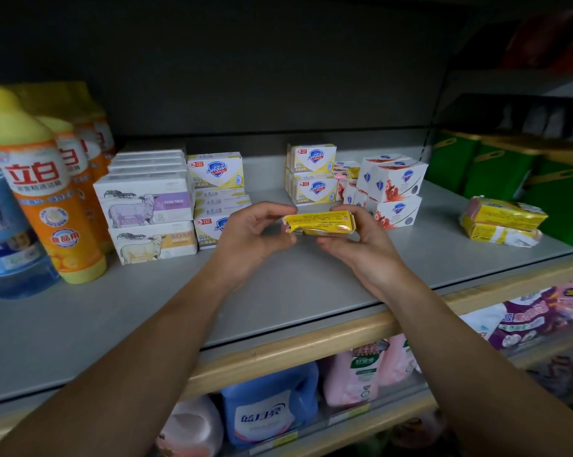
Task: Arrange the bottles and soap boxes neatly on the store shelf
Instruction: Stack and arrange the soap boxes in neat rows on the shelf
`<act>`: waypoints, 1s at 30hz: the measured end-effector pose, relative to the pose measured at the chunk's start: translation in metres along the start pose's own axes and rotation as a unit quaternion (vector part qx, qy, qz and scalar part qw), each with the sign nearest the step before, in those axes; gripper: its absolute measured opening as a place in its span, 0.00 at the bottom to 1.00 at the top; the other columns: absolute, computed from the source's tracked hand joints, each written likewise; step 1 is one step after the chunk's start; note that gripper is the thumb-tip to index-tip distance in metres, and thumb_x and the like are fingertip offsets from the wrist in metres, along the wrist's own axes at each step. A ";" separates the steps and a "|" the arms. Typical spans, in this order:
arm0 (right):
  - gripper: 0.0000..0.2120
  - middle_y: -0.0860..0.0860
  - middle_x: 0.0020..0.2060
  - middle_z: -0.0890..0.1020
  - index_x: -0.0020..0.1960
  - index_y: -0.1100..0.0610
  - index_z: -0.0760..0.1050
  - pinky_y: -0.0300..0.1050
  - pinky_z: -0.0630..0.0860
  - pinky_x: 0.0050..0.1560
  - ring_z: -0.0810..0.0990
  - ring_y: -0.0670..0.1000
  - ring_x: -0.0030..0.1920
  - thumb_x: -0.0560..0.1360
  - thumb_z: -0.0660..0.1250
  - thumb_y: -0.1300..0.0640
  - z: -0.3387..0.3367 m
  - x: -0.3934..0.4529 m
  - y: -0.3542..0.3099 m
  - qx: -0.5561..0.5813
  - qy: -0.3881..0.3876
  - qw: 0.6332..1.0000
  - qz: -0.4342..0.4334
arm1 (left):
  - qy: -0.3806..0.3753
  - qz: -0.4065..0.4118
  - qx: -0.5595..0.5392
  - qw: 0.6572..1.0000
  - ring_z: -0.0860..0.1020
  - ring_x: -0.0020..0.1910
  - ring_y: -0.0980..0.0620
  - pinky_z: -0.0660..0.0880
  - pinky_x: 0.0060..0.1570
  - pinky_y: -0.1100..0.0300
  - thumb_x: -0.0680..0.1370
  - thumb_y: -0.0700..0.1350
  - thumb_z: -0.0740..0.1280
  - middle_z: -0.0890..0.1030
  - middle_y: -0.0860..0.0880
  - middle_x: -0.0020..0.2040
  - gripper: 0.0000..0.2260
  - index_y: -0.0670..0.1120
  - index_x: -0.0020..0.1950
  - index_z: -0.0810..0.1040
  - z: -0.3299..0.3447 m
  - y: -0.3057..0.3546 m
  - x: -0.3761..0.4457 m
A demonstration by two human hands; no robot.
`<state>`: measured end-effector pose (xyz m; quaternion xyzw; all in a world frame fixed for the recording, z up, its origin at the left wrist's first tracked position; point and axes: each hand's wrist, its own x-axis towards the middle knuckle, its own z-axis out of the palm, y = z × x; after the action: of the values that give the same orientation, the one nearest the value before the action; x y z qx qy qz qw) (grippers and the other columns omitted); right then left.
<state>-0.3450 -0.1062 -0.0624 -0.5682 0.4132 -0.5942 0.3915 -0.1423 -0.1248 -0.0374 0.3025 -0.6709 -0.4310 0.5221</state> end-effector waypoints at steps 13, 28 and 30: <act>0.10 0.42 0.50 0.81 0.58 0.49 0.76 0.29 0.73 0.47 0.79 0.41 0.49 0.77 0.69 0.54 -0.005 -0.023 -0.026 -0.161 0.056 0.985 0.021 | -0.015 -0.099 0.079 0.992 0.83 0.40 0.43 0.82 0.37 0.48 0.74 0.37 0.72 0.84 0.41 0.44 0.06 0.44 0.49 0.80 0.026 0.018 -0.008; 0.35 0.54 0.68 0.69 0.74 0.53 0.66 0.49 0.68 0.68 0.70 0.53 0.67 0.71 0.76 0.52 -0.151 -0.079 -0.048 -0.479 0.016 0.877 -0.041 | -0.063 -0.263 -0.157 0.950 0.83 0.37 0.47 0.79 0.35 0.59 0.78 0.49 0.68 0.85 0.41 0.46 0.10 0.43 0.51 0.79 0.164 0.023 0.007; 0.32 0.56 0.65 0.71 0.72 0.56 0.69 0.49 0.69 0.66 0.72 0.57 0.65 0.71 0.75 0.52 -0.172 -0.080 -0.044 -0.498 0.081 0.863 -0.017 | -0.052 -0.221 -0.044 0.973 0.82 0.40 0.48 0.80 0.40 0.58 0.77 0.49 0.69 0.84 0.45 0.47 0.12 0.44 0.56 0.78 0.170 0.017 0.013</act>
<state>-0.5124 -0.0078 -0.0519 -0.6446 0.6744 -0.3599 0.0114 -0.3081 -0.0837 -0.0309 0.3975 -0.5942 -0.5800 0.3905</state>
